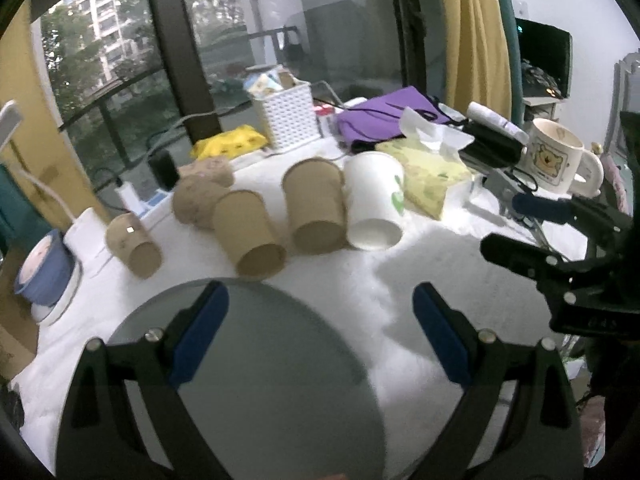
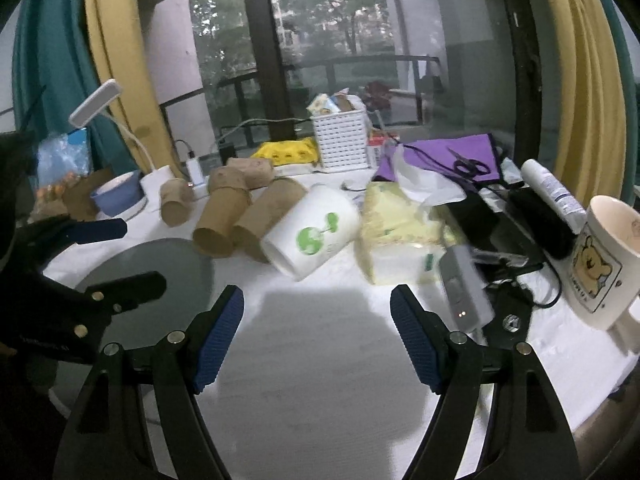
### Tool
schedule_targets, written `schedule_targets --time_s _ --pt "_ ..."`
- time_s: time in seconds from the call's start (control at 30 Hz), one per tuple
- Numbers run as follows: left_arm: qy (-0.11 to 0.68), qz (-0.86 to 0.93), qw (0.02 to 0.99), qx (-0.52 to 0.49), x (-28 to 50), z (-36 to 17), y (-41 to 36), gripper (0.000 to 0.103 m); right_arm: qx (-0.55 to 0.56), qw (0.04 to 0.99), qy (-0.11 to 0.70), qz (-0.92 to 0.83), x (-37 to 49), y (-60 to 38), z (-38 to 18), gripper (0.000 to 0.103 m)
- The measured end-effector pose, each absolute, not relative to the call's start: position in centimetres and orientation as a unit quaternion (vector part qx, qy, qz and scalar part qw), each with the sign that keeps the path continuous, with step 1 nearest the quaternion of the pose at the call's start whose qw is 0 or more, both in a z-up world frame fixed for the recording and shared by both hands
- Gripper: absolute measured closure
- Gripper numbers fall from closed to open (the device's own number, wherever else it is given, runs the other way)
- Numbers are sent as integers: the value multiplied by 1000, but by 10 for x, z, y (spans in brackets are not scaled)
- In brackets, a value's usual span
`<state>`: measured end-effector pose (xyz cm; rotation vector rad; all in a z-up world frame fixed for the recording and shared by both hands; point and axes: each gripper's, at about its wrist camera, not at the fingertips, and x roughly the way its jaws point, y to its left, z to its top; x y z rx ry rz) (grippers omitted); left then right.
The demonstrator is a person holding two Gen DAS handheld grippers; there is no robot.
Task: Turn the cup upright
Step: 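Move the left gripper toward the white green-print cup lying on its side, then close the left gripper on the white cup and lift it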
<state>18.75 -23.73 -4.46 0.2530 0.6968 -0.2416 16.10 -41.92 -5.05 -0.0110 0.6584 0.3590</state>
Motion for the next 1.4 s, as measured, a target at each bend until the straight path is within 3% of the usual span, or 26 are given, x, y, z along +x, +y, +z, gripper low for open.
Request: schedule_targets --time_s 0.57,0.83,1.0,1.1,1.4 --pt "352 -192 900 172 259 -62 -303 9 18 931 327 161 196 -454 -53 24" --pt "371 -212 886 182 282 -76 -313 28 22 935 319 154 200 -460 -48 24" --pt "384 -213 879 184 292 -84 -316 28 22 935 322 149 201 -459 -49 24" --pt "389 -208 879 180 296 -85 -313 43 20 935 322 149 200 -457 -47 24" --pt "376 -215 888 154 282 -72 -297 44 14 936 319 149 198 -448 -43 24"
